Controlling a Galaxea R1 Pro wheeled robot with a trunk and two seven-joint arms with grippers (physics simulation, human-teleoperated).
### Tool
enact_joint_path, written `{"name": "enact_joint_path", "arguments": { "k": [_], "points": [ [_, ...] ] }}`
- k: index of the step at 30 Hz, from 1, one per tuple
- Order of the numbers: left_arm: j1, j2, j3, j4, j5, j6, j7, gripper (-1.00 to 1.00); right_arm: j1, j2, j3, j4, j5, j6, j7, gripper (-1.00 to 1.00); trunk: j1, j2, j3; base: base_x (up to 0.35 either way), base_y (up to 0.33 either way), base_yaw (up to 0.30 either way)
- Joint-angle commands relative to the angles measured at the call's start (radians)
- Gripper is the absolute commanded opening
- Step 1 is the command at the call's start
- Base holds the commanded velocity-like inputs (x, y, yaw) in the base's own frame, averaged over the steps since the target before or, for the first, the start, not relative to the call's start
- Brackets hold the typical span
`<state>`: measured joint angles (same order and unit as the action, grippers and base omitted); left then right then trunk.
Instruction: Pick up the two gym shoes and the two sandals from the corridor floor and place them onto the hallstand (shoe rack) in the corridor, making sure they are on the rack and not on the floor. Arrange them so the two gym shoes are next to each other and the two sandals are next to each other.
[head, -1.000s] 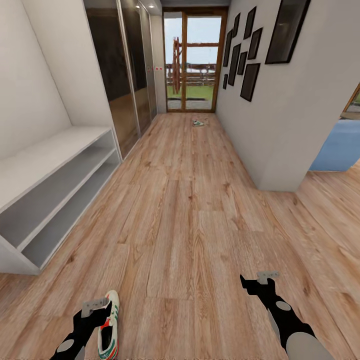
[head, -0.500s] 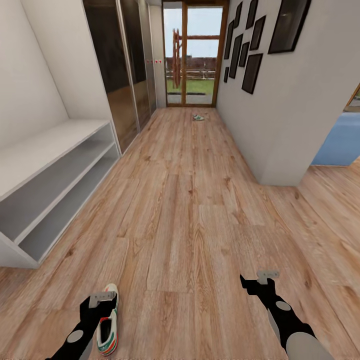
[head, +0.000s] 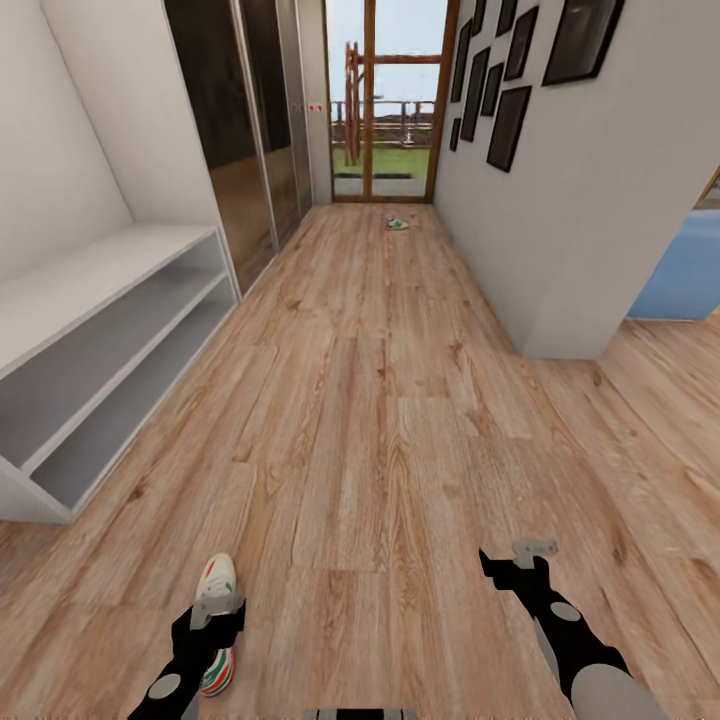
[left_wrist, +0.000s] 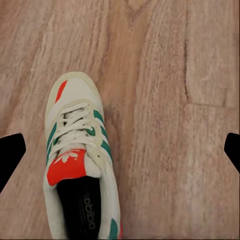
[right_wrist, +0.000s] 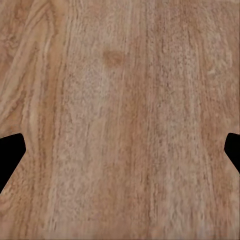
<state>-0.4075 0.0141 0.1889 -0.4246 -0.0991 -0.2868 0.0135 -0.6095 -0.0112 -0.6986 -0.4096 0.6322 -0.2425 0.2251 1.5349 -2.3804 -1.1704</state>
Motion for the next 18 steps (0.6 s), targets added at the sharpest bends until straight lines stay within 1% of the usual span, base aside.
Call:
{"name": "enact_joint_path", "arguments": {
  "k": [1, 2, 10, 17, 18],
  "points": [
    [-0.001, -0.002, 0.005, 0.011, -0.01, -0.005, 0.002, 1.0, -0.001, 0.0, -0.009, 0.0, 0.006, -0.004, 0.007, 1.0, 0.004, -0.008, -0.006, 0.0, 0.0, 0.0],
    [-0.001, -0.003, 0.004, 0.031, -0.009, -0.007, 0.002, 1.0, -0.001, -0.001, -0.008, -0.019, 0.006, -0.004, 0.007, 1.0, 0.008, -0.015, -0.009, 0.0, 0.0, 0.0],
    [-0.001, -0.006, 0.005, 0.049, -0.008, -0.006, 0.002, 1.0, -0.001, 0.0, -0.006, -0.103, 0.007, -0.004, 0.008, 1.0, 0.038, -0.071, -0.036, 0.0, 0.0, 0.0],
    [-0.002, -0.005, 0.006, 0.05, -0.008, -0.005, 0.002, 1.0, -0.001, 0.0, -0.005, -0.114, 0.007, 0.007, 0.008, 1.0, 0.065, -0.12, -0.058, 0.0, 0.0, 0.0],
    [-0.002, -0.005, 0.006, 0.05, -0.008, -0.005, 0.002, 1.0, -0.001, 0.0, -0.005, -0.115, 0.007, 0.011, 0.008, 1.0, 0.066, -0.12, -0.062, 0.0, 0.0, 0.0]
  ]
}}
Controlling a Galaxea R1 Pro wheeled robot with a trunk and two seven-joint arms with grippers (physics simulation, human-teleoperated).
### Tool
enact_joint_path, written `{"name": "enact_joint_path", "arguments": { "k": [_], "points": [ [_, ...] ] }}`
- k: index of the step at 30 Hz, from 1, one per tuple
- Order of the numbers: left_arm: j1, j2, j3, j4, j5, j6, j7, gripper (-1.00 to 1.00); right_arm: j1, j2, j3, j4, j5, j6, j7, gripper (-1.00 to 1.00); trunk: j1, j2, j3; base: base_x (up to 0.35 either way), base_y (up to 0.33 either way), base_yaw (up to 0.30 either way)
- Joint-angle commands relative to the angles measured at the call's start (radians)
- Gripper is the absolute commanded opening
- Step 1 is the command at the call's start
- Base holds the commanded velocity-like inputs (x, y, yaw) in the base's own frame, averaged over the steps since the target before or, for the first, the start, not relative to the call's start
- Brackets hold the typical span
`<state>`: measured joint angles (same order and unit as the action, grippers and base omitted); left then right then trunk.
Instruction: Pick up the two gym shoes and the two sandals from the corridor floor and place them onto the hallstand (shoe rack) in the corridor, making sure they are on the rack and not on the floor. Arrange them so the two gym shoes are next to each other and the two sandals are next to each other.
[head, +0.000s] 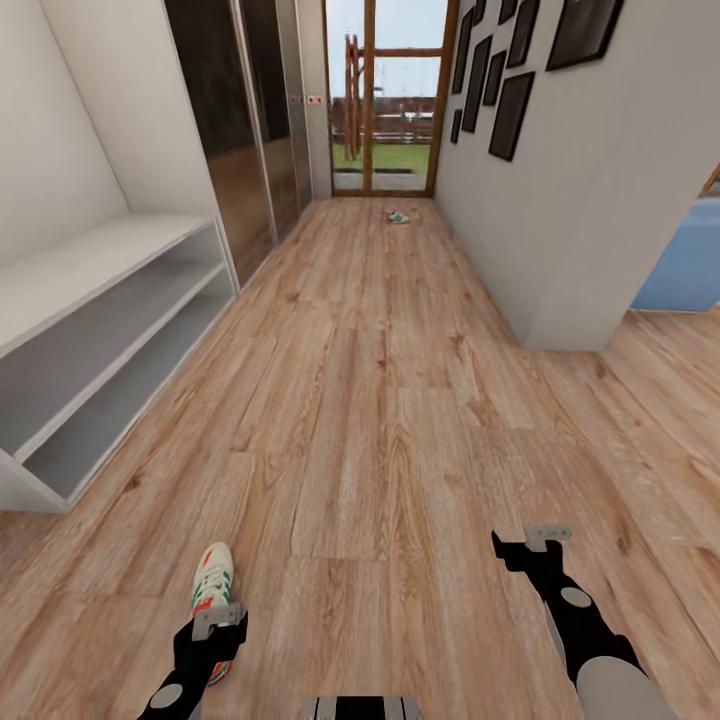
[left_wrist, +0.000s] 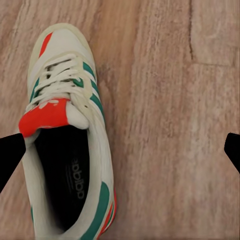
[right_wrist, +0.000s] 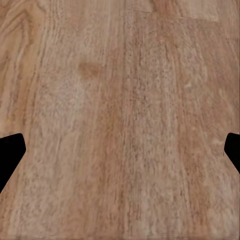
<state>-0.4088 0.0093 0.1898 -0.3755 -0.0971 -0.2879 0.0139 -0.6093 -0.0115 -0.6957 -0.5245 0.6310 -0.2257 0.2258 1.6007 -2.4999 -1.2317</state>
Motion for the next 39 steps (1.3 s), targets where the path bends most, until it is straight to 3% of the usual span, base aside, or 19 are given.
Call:
{"name": "enact_joint_path", "arguments": {
  "k": [1, 13, 20, 36, 39],
  "points": [
    [-0.001, 0.0, 0.006, 0.001, -0.01, -0.004, 0.001, 1.0, -0.001, 0.001, -0.008, -0.001, 0.007, 0.003, 0.007, 1.0, 0.0, -0.001, -0.005, 0.0, 0.0, 0.0],
    [-0.002, -0.001, 0.014, 0.001, 0.001, -0.006, 0.001, 1.0, -0.001, 0.002, -0.008, -0.006, 0.003, 0.033, 0.007, 1.0, 0.006, -0.003, -0.051, 0.0, 0.0, 0.0],
    [-0.002, 0.005, 0.038, 0.001, 0.061, -0.008, 0.0, 1.0, -0.001, 0.004, -0.008, -0.006, 0.004, 0.035, 0.007, 1.0, 0.009, -0.005, -0.082, 0.0, 0.0, 0.059],
    [-0.002, 0.005, 0.041, 0.001, 0.077, -0.01, 0.0, 1.0, -0.001, 0.004, -0.016, -0.008, 0.002, 0.069, 0.007, 1.0, 0.009, -0.005, -0.089, 0.0, 0.0, 0.066],
    [-0.002, 0.005, 0.042, 0.001, 0.077, -0.01, 0.0, 1.0, -0.001, 0.004, -0.016, -0.008, 0.002, 0.069, 0.007, 1.0, 0.01, -0.006, -0.101, 0.0, 0.0, 0.002]
  ]
}}
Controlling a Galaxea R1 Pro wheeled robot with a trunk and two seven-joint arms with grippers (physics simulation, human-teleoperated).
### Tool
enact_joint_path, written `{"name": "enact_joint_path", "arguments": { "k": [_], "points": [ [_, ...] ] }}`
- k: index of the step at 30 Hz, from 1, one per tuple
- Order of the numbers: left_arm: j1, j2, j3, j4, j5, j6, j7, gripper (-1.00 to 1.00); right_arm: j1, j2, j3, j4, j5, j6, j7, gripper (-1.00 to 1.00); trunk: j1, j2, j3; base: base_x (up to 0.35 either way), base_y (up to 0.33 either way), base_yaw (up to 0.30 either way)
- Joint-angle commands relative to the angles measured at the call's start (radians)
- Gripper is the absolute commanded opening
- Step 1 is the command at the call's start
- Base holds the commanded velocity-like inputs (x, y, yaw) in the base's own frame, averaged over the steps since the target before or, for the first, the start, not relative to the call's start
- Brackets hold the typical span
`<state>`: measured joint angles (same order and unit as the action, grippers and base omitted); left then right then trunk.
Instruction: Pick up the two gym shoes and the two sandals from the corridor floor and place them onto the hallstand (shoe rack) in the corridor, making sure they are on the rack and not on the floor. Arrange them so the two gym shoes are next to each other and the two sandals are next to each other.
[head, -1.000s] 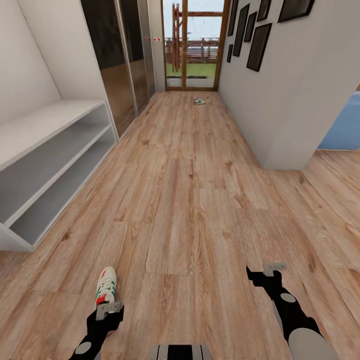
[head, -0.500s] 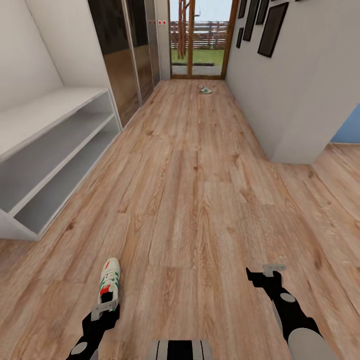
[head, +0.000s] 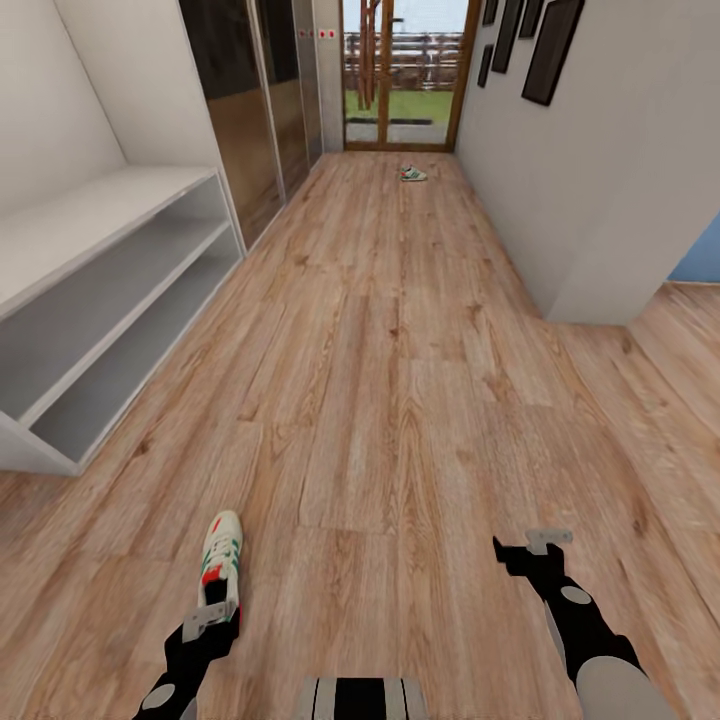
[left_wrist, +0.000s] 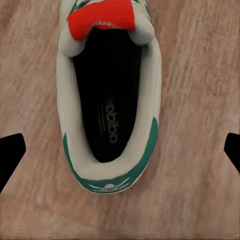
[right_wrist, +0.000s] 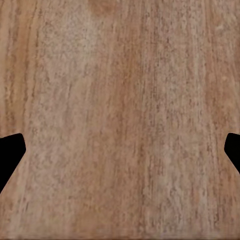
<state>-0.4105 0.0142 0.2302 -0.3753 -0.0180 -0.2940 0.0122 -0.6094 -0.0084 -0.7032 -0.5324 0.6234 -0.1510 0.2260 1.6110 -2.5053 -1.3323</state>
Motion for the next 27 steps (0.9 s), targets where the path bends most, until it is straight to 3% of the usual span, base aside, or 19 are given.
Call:
{"name": "enact_joint_path", "arguments": {
  "k": [1, 8, 10, 14, 27],
  "points": [
    [-0.001, 0.0, 0.002, 0.001, -0.002, -0.004, 0.001, 1.0, -0.001, 0.001, -0.008, 0.0, 0.009, -0.006, 0.007, 1.0, 0.0, -0.001, -0.005, 0.0, 0.0, 0.0],
    [-0.002, 0.0, -0.002, 0.0, -0.003, -0.012, 0.0, 1.0, -0.001, 0.001, -0.009, 0.001, 0.009, -0.005, 0.007, 1.0, 0.003, -0.002, -0.042, 0.0, 0.0, 0.0],
    [-0.003, 0.005, -0.001, 0.0, -0.003, -0.056, 0.0, 1.0, -0.001, 0.001, -0.006, 0.001, 0.009, -0.007, 0.007, 1.0, 0.004, -0.003, -0.053, 0.0, 0.0, 0.0],
    [-0.009, 0.007, -0.001, -0.001, -0.003, -0.083, -0.001, 1.0, -0.001, 0.003, -0.005, 0.001, 0.009, -0.008, 0.007, 1.0, 0.006, -0.004, -0.074, 0.0, 0.0, 0.0],
    [-0.011, 0.006, -0.003, -0.002, -0.002, -0.095, -0.01, 1.0, -0.001, 0.004, -0.004, 0.001, 0.009, -0.008, 0.007, 1.0, 0.012, -0.007, -0.145, 0.0, 0.0, 0.0]
  ]
}}
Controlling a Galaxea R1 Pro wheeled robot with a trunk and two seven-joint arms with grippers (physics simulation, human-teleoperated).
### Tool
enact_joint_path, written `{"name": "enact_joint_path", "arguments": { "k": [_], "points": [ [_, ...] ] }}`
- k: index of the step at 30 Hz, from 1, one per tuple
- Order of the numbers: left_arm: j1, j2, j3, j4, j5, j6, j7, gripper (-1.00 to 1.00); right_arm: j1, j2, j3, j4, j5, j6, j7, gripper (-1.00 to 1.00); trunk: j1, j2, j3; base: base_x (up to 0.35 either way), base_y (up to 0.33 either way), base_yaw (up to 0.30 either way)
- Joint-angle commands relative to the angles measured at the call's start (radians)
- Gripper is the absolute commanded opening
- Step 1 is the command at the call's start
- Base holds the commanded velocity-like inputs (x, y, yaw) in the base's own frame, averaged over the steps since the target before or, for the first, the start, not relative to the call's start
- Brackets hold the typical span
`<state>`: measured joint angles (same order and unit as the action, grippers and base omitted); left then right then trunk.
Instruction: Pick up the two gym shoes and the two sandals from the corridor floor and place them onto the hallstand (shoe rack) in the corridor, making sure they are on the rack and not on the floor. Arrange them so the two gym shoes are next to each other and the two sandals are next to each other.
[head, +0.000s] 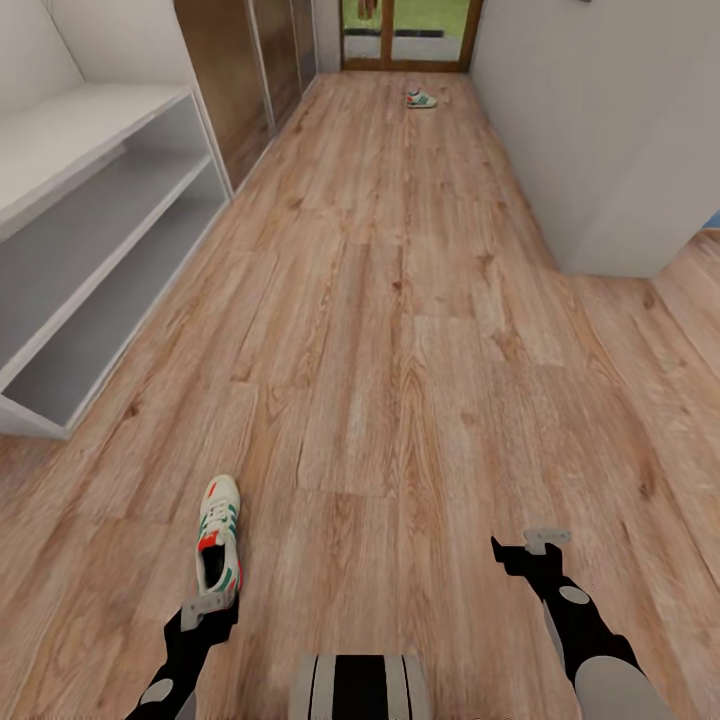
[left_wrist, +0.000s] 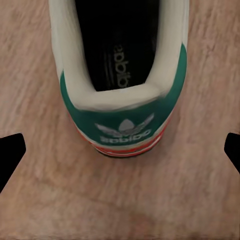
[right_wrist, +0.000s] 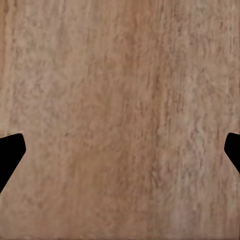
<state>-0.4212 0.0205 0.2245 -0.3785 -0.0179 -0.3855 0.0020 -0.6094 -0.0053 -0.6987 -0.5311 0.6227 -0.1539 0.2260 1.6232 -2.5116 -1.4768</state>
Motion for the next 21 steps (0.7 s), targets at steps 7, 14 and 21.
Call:
{"name": "enact_joint_path", "arguments": {
  "k": [7, 14, 21],
  "points": [
    [-0.001, -0.001, 0.001, 0.002, -0.002, -0.005, -0.003, 1.0, -0.001, 0.001, -0.008, 0.0, 0.009, -0.006, 0.007, 1.0, 0.002, -0.002, -0.035, 0.0, 0.0, 0.0],
    [-0.001, -0.001, -0.002, 0.001, -0.002, -0.008, -0.004, 1.0, -0.001, 0.001, -0.01, -0.001, 0.009, -0.006, 0.007, 1.0, 0.002, -0.002, -0.039, 0.0, 0.0, 0.0],
    [-0.001, -0.002, -0.003, 0.002, -0.002, -0.008, -0.004, 1.0, -0.001, 0.001, -0.01, 0.0, 0.009, -0.006, 0.007, 1.0, 0.003, -0.002, -0.048, 0.0, 0.0, 0.0]
  ]
}}
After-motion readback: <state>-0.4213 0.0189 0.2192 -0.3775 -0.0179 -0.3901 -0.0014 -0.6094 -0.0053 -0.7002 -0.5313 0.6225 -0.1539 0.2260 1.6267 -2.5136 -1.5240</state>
